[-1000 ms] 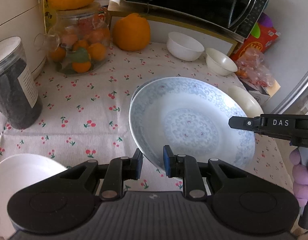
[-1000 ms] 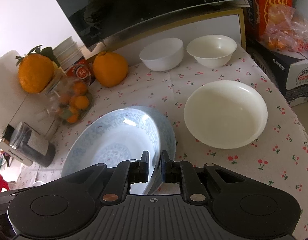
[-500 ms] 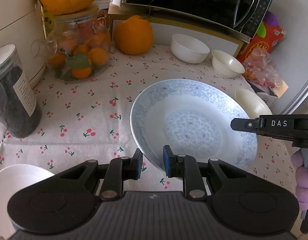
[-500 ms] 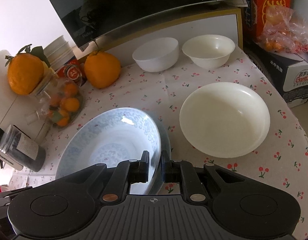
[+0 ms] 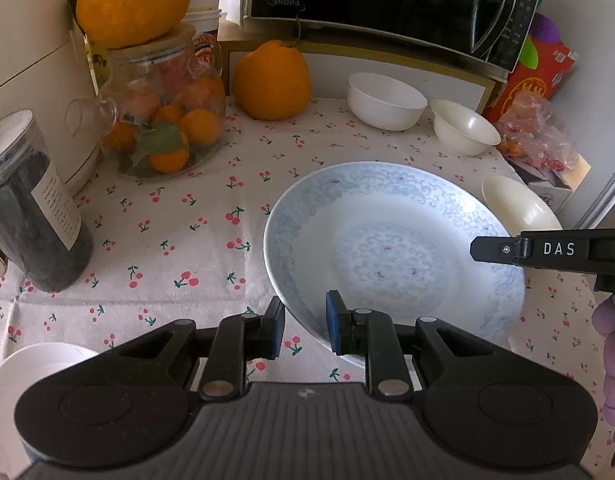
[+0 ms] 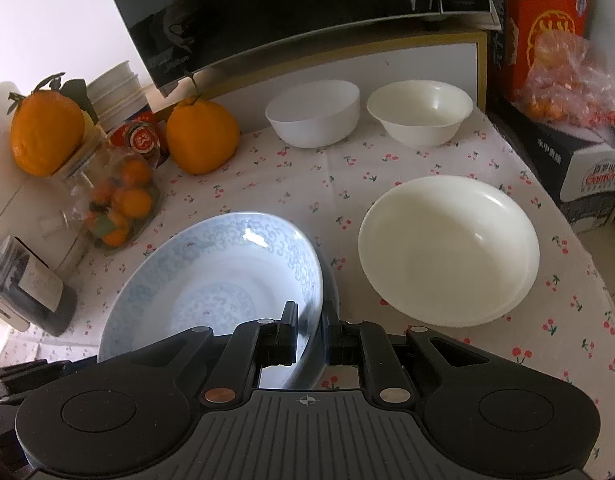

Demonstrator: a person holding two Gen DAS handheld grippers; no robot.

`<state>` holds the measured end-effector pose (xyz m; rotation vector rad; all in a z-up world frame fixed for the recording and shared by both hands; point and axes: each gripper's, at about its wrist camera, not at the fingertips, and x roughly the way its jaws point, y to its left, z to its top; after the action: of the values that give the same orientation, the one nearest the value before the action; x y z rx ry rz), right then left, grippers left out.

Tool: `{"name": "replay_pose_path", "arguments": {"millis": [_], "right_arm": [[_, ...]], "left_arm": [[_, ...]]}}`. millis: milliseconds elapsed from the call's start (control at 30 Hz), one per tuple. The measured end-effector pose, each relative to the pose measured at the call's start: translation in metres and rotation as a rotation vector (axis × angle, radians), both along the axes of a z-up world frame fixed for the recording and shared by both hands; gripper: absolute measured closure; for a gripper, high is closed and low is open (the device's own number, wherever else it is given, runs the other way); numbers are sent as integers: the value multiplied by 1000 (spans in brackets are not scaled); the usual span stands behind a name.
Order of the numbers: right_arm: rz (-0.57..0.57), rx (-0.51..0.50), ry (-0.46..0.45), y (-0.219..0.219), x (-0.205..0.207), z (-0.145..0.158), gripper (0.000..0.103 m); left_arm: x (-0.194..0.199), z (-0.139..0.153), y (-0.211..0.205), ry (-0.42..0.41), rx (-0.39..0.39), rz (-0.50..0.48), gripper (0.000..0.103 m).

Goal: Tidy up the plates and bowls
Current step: 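Carry the blue-patterned plate onto the other blue-patterned plate with both grippers, then lower the plate onto the stack and open both grippers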

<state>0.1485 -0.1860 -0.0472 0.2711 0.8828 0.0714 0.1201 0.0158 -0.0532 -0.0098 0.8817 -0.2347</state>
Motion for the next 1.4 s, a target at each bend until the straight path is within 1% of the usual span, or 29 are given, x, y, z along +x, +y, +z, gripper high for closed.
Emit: {"name": "replay_pose_path", "arguments": {"millis": [133,333,433,533,567,833,1033,1300,1367,1400], "right_arm": [[5,-19,-8,2,0,0,91],[1,-18,-14,2,-1,1,92],[-5,-44,-15,1,-1,2,93],[-9,-12,-7,-6,-1,1,94],[-7,-3,-4,-7,-1,1,94],[9,-21,-1,-4,-1,1,93],[33,-74,11,1,-1,0,91],[51,-105,8,3,-2,1,90],[56,-115,10,5,-2,0,88],[56,-113,13,5,-2,1,87]], "left_arm": [[-1,0,-2,-6,13,-1,82],[0,-1,-1,-1,1,2,81],[1,-4,1,25,-9,12,80],[3,-7,5,54,-61,25,79],[4,-7,6,57,-66,28,79],[3,-8,3,48,-49,26,79],[4,-8,3,49,-42,30,79],[6,-9,2,60,-52,25,80],[6,-10,2,58,-48,24,76],[6,-10,2,55,-44,27,67]]}}
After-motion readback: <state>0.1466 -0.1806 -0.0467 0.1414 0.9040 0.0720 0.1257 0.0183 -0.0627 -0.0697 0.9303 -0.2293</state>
